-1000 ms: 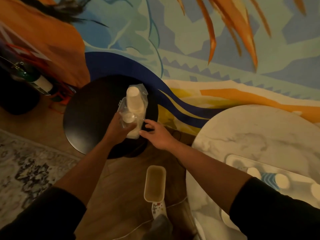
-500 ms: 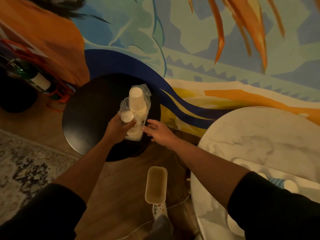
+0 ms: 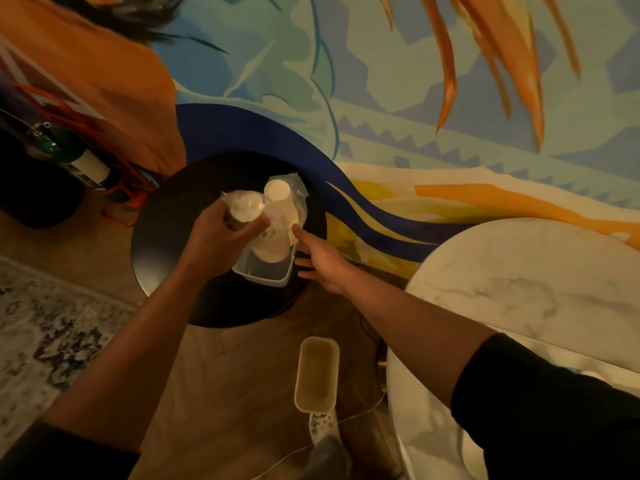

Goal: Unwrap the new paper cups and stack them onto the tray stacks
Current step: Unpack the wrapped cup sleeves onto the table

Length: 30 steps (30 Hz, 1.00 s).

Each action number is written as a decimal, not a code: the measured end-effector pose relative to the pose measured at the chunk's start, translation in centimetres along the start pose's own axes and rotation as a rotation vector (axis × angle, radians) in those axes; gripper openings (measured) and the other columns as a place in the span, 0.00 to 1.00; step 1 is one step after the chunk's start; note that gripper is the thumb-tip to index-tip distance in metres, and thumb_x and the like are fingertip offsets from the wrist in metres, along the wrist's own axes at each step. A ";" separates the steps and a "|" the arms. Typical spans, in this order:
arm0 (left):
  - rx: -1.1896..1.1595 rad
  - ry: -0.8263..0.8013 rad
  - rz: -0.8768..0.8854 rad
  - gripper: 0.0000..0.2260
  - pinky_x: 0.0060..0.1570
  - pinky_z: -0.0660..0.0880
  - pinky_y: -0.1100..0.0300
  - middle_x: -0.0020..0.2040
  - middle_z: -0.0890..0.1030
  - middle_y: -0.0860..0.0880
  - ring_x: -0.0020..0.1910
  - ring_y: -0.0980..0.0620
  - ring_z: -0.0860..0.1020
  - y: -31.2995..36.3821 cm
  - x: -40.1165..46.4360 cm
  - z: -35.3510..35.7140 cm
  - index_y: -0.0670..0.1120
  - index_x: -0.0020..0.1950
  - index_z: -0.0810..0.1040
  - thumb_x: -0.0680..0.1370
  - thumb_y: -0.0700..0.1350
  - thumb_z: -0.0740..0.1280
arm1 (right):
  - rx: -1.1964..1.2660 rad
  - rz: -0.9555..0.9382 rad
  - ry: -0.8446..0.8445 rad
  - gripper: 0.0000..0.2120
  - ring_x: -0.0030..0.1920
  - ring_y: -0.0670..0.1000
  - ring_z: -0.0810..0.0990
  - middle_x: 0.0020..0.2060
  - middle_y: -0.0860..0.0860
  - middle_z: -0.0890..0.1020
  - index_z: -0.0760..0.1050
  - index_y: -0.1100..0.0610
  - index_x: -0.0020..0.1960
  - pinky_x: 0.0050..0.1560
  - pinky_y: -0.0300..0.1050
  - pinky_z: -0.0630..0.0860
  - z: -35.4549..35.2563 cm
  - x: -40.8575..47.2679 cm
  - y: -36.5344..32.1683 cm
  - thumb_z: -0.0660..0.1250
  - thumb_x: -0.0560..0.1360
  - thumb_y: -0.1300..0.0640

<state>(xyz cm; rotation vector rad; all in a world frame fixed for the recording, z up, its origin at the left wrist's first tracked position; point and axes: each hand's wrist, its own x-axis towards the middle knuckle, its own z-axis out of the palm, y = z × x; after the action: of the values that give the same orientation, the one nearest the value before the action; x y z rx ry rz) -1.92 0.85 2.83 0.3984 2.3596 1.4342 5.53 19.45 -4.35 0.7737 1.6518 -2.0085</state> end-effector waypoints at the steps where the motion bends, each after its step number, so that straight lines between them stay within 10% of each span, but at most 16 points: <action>1: -0.012 -0.006 0.022 0.21 0.49 0.79 0.68 0.56 0.81 0.58 0.54 0.64 0.81 1.0 -0.4 0.0 0.51 0.68 0.74 0.76 0.49 0.73 | -0.007 -0.013 -0.022 0.32 0.63 0.52 0.76 0.66 0.47 0.77 0.64 0.47 0.78 0.65 0.55 0.74 -0.2 -0.3 -0.2 0.59 0.79 0.32; 13: -0.055 -0.185 0.132 0.16 0.48 0.79 0.68 0.53 0.82 0.59 0.52 0.66 0.81 10.8 -4.4 7.4 0.54 0.60 0.76 0.75 0.58 0.68 | -0.217 -0.157 0.007 0.31 0.66 0.49 0.78 0.66 0.43 0.79 0.69 0.39 0.73 0.69 0.58 0.73 -10.1 -10.4 -1.7 0.59 0.74 0.28; 21: 0.014 -0.272 0.237 0.14 0.47 0.78 0.70 0.48 0.81 0.65 0.49 0.69 0.81 18.4 -9.5 15.9 0.61 0.55 0.75 0.72 0.62 0.67 | -0.528 -0.552 0.166 0.23 0.67 0.33 0.72 0.68 0.34 0.76 0.69 0.42 0.75 0.61 0.28 0.69 -17.5 -23.4 -0.2 0.66 0.80 0.43; 25: 0.030 -0.362 0.310 0.19 0.46 0.76 0.73 0.52 0.81 0.62 0.49 0.70 0.80 22.2 -13.2 21.3 0.51 0.66 0.76 0.77 0.55 0.69 | -0.602 -0.637 0.253 0.33 0.67 0.40 0.75 0.68 0.38 0.76 0.65 0.43 0.77 0.67 0.45 0.74 -21.4 -30.4 1.8 0.73 0.76 0.44; 30: 0.039 -0.476 0.397 0.12 0.50 0.75 0.73 0.52 0.79 0.64 0.51 0.71 0.78 26.1 -18.6 28.7 0.60 0.59 0.73 0.79 0.49 0.71 | -0.575 -0.729 0.398 0.33 0.61 0.41 0.79 0.63 0.38 0.79 0.68 0.46 0.75 0.60 0.38 0.77 -25.5 -39.3 5.3 0.77 0.73 0.49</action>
<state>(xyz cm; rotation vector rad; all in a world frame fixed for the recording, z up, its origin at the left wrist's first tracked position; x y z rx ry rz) 28.73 27.69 16.63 1.1336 1.9884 1.2658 42.42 42.41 14.05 0.3885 2.8867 -1.6506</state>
